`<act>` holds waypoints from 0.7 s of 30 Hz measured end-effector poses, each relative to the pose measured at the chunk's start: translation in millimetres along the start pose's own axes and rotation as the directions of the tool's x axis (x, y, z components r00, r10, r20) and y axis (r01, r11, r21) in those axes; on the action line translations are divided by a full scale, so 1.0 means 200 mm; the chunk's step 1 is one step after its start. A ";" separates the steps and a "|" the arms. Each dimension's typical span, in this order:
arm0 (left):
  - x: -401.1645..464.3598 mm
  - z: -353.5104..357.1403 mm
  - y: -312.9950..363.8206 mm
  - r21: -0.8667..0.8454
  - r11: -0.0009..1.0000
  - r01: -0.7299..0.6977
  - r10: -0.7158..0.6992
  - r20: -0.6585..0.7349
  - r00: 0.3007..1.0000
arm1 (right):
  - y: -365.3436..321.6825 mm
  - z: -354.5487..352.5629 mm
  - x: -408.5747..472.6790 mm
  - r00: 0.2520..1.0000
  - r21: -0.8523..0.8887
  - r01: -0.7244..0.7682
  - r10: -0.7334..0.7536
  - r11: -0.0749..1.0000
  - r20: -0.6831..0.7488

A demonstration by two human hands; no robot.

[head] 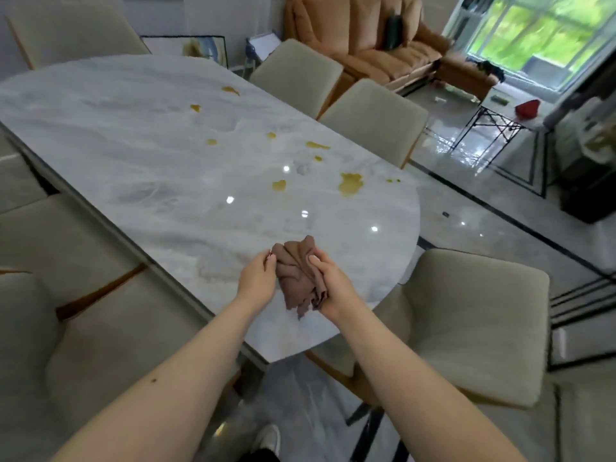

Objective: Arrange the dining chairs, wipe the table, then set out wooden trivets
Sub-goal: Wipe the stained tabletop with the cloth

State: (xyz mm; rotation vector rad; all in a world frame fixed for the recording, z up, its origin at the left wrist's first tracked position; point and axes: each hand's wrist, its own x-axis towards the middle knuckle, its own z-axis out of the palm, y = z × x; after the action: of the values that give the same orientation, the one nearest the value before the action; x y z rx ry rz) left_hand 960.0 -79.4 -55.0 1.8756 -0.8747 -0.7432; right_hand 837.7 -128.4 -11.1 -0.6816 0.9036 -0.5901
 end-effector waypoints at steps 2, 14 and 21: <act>-0.06 0.13 0.11 -0.006 1.000 0.017 -0.017 0.046 0.999 | -0.08 -0.15 -0.12 0.999 0.089 0.009 -0.005 0.996 -0.047; -0.52 1.17 0.98 -0.036 0.983 -0.179 0.183 0.188 0.965 | -0.68 -1.20 -0.78 0.963 0.327 0.236 -0.176 0.915 -0.203; -0.90 2.03 1.41 -0.134 0.980 -0.147 0.172 0.203 0.964 | -1.00 -2.04 -1.25 0.928 0.318 0.267 -0.153 0.910 -0.339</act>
State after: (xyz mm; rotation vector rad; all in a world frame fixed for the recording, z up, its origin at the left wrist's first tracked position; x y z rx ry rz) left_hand 466.7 -221.4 60.0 1.6201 -1.0808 -0.8877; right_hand 332.0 -193.7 83.1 -0.3591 0.9807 -1.0527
